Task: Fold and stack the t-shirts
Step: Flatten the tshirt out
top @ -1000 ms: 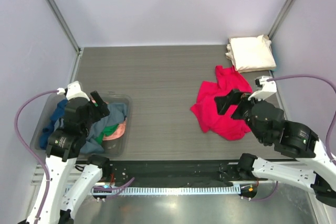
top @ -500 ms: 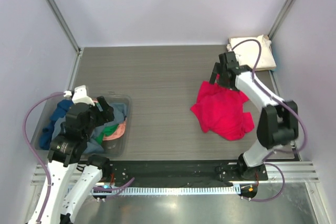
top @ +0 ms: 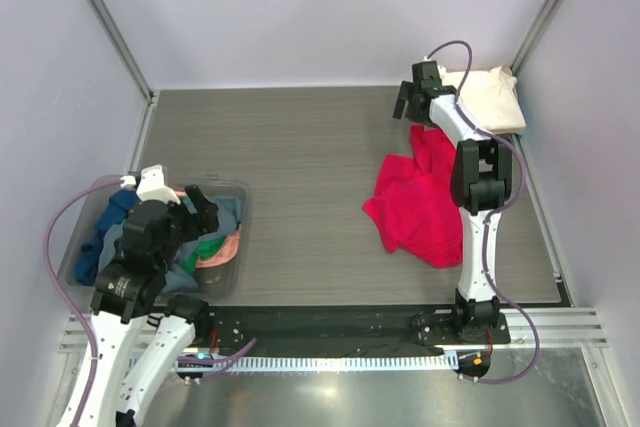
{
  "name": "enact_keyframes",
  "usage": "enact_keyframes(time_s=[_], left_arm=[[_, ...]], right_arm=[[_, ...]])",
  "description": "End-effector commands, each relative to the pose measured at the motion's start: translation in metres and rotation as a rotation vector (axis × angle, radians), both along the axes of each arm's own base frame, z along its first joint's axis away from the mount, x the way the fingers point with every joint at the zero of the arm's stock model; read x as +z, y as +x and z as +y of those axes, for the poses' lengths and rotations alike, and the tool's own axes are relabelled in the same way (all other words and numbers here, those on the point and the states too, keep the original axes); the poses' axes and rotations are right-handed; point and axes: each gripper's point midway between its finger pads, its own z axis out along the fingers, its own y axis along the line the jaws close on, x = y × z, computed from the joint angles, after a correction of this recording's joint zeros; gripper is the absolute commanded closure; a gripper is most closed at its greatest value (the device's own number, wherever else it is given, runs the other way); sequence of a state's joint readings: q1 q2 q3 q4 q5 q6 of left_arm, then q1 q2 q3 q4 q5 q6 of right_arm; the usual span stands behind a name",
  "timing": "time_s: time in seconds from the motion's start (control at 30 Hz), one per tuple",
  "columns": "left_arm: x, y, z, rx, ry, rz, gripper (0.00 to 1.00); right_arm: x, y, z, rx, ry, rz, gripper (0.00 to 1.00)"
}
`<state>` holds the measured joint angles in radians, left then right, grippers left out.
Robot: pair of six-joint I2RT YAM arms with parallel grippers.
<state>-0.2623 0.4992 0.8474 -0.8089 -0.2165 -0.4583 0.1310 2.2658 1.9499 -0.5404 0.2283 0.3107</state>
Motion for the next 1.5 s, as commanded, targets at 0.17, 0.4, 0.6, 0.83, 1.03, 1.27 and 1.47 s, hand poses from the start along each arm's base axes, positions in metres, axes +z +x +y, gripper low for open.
enact_keyframes(time_s=[0.17, 0.4, 0.6, 0.83, 1.03, 1.27, 1.47], left_arm=[[0.009, 0.006, -0.001, -0.015, 0.005, -0.041, 0.19], [0.008, 0.007, 0.000, -0.009, 0.005, -0.037, 0.19], [0.007, 0.007, 0.001, -0.003, 0.006, -0.033, 0.19], [-0.001, 0.016, -0.011, -0.041, -0.016, 0.032, 0.23], [-0.014, 0.054, -0.046, -0.085, -0.051, 0.177, 0.25], [-0.047, 0.085, -0.189, -0.371, -0.115, 0.243, 0.23], [-0.107, 0.092, -0.297, -0.588, -0.128, 0.273, 0.22]], right_arm=[[0.008, 0.010, -0.005, 0.018, 0.028, -0.016, 0.30], [-0.003, -0.012, 0.002, 0.041, 0.072, 0.013, 0.46], [0.001, -0.013, 0.005, 0.052, 0.092, 0.000, 0.91], [0.115, -0.012, 0.025, 0.109, 0.175, -0.188, 0.99], [0.250, -0.074, 0.057, 0.212, 0.196, -0.382, 0.99], [0.224, -0.167, -0.002, 0.037, 0.039, -0.320, 0.99], [0.185, -0.201, -0.012, 0.011, 0.060, -0.252, 0.99]])
